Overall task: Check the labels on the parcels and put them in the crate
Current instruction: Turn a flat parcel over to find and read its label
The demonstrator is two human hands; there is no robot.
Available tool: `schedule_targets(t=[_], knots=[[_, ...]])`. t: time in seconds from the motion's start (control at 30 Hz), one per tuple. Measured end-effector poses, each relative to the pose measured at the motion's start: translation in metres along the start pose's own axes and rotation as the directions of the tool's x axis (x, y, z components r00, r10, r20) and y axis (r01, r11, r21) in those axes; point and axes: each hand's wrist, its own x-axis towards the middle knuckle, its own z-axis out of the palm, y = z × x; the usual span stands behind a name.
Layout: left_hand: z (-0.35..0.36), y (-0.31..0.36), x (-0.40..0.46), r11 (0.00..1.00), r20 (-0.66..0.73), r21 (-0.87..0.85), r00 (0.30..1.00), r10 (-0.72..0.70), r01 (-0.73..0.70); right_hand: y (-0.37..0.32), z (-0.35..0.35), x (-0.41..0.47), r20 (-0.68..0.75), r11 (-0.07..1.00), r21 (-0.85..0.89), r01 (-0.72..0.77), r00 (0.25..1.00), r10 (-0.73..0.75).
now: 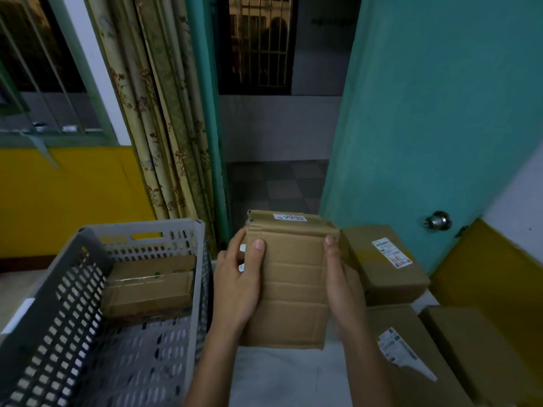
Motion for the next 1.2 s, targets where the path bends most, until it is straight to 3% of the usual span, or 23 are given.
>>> schedule_targets(t=[0.2,0.3,0.4,0.5,0.63,0.77,0.9,1.13,1.2], knots=[[-0.020,0.006,-0.003,0.928,0.270,-0.335,0.960,-0.072,0.164,0.003,-0.020,0.002,0.130,0.979,0.154,0.137,0.979,-0.157],[-0.020,0.005,0.002,0.908,0.154,-0.394,0.984,-0.090,0.145,0.011,-0.026,0.004,0.243,0.961,0.165,0.220,0.936,-0.256],[-0.013,0.013,0.004,0.928,-0.050,-0.371,0.997,-0.065,0.042,0.020,-0.022,0.006,0.289,0.950,0.174,0.259,0.909,-0.301],[-0.013,0.017,0.005,0.945,-0.119,-0.323,0.993,0.002,-0.040,0.026,-0.012,0.005,0.196,0.927,0.261,0.268,0.926,-0.323],[-0.016,0.011,-0.004,0.940,0.079,-0.336,0.993,0.086,-0.055,0.012,-0.009,0.003,-0.031,0.893,0.364,0.267,0.961,-0.274],[-0.010,0.007,-0.010,0.932,0.239,-0.347,0.951,0.195,-0.104,0.003,-0.015,0.005,0.024,0.908,0.349,0.232,0.966,-0.256],[-0.007,0.009,-0.003,0.927,0.088,-0.327,0.970,0.225,-0.185,0.004,-0.012,0.000,0.086,0.916,0.307,0.257,0.951,-0.296],[0.004,0.001,-0.003,0.919,-0.123,-0.343,0.979,0.163,-0.196,0.006,-0.003,-0.001,0.046,0.899,0.322,0.298,0.943,-0.329],[0.005,-0.001,-0.002,0.926,-0.125,-0.327,0.980,0.157,-0.190,0.006,-0.002,0.000,0.007,0.887,0.341,0.312,0.943,-0.334]])
